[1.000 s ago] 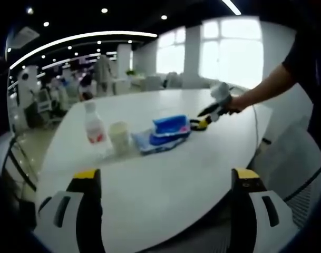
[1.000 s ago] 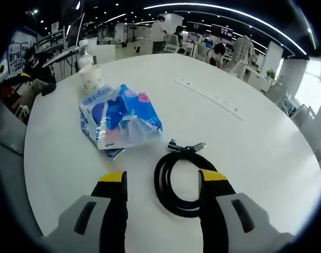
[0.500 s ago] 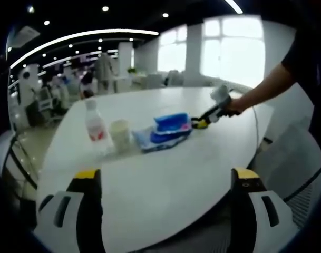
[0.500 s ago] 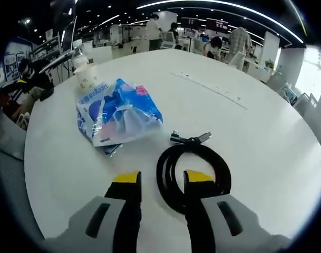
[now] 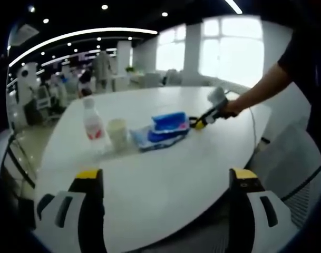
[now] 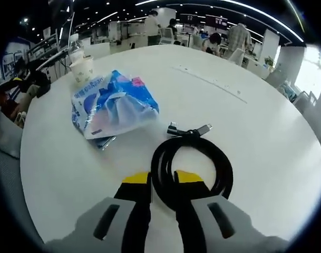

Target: Arrange the tabletop items into an orderly group along one side of the table until the central work area is clear of visible clutter.

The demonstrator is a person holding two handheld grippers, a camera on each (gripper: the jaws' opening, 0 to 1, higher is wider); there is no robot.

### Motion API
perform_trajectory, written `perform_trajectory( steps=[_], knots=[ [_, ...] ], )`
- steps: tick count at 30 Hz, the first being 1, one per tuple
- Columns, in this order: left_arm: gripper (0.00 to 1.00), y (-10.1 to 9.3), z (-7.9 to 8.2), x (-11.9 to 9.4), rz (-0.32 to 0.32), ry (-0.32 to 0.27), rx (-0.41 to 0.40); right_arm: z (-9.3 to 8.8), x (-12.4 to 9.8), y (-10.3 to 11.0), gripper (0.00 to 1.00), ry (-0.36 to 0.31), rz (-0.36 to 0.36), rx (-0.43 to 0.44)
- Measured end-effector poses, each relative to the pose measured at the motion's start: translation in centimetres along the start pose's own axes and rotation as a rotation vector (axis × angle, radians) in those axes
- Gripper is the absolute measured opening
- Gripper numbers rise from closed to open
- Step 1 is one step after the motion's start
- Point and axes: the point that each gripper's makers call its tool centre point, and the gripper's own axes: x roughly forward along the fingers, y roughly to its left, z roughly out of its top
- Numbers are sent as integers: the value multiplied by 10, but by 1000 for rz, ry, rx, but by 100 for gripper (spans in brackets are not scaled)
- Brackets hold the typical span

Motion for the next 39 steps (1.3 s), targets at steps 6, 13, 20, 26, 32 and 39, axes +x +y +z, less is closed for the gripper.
perform_trajectory(
  steps=[6,13,20,26,32,39],
  knots=[
    [95,1,1,0,4,-6,-6,2,4,3,10,-9,24,11],
    [94,-1,0,1,-2,2,-7,3,6,4,7,-18,36,10],
    [94,1,0,1,2,2,-7,5,7,4,4,-8,26,-19],
    [93,0,0,1,-1,1,-5,7,3,7,2,-18,18,-41],
    [93,-1,0,1,-9,-1,0,6,-3,9,1,-10,18,-48],
    [92,-3,1,1,-14,-5,-1,17,-14,9,1,-46,-3,-56]
  ],
)
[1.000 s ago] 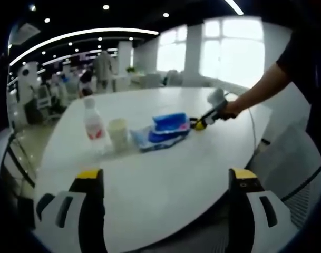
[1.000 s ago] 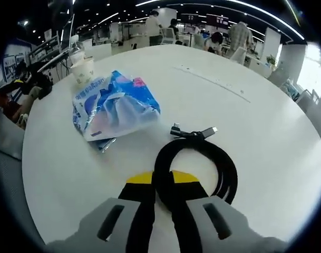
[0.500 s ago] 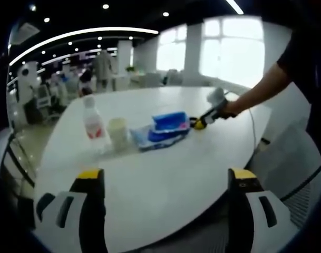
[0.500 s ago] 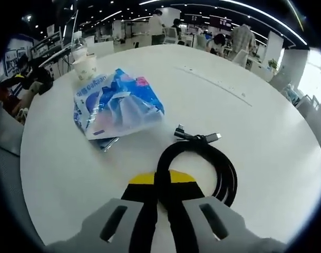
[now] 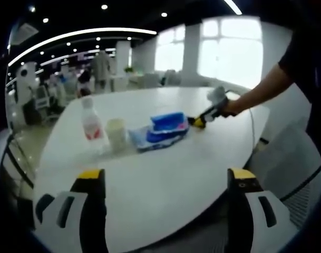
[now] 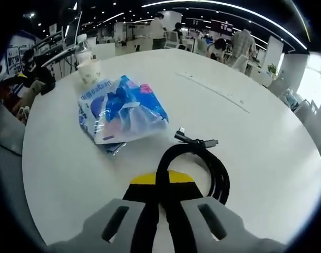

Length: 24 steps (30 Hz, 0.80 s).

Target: Arrange the tabletop items into an orderly group along one side of the table until the central work area is clear of visible clutter.

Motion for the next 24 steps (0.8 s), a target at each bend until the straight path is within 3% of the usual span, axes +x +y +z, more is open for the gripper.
perform_trajectory(
  steps=[24],
  knots=[
    [94,-4,2,0,-9,-5,9,28,-38,-7,1,-106,-78,-22]
  ],
)
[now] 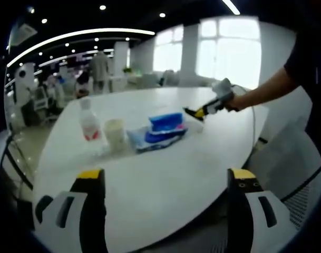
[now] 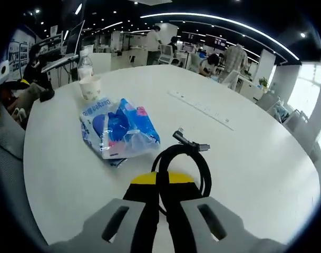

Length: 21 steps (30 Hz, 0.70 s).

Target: Arrange the tabletop items into an orderly group along one side of the table until the central work area is clear of visible clutter.

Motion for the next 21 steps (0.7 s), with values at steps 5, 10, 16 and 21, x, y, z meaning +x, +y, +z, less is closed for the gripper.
perform_trajectory(
  steps=[5,10,16,21],
  knots=[
    [97,2,2,0,8,-11,9,6,-8,6,1,-18,5,-13],
    [100,3,2,0,13,-11,11,7,-15,10,1,-22,0,-29],
    [100,4,2,-1,17,-12,14,8,-24,21,1,-26,8,-32],
    [100,4,2,-1,14,-14,13,8,-30,34,1,-28,24,-60]
  ],
)
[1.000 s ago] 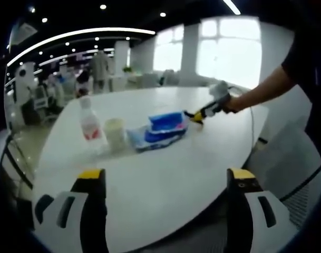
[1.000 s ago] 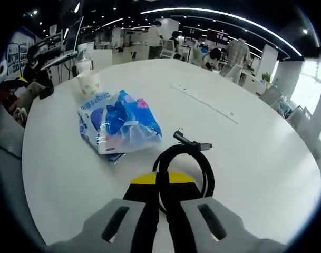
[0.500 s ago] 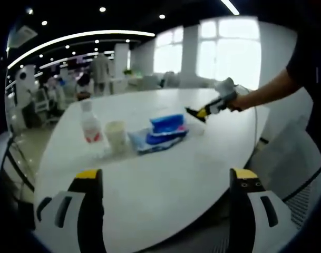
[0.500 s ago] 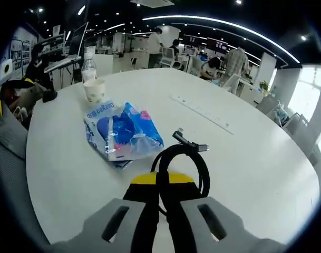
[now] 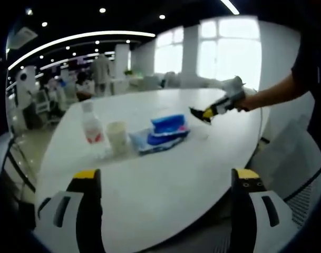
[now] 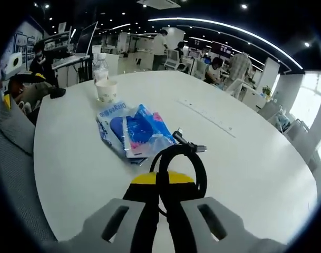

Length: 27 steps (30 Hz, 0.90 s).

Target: Arrange the tabletop items into an orderly group along one side of the table until the central work area is clear of visible clutter.

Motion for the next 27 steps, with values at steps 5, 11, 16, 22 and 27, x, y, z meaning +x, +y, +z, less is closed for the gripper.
perform_trajectory(
  steps=[5,11,16,22,27],
  knots=[
    [100,0,-1,0,-6,2,0,1,-3,11,1,-7,12,-6],
    [100,3,-2,1,-6,-1,-2,-3,-7,25,1,-3,25,-19],
    [100,4,-3,1,-6,0,-1,-10,-10,37,1,10,42,-27],
    [99,4,-3,2,-7,0,0,-22,-10,54,1,43,62,-56],
    [99,5,-4,2,-6,-1,-1,-27,-6,64,1,68,77,-69]
  ],
)
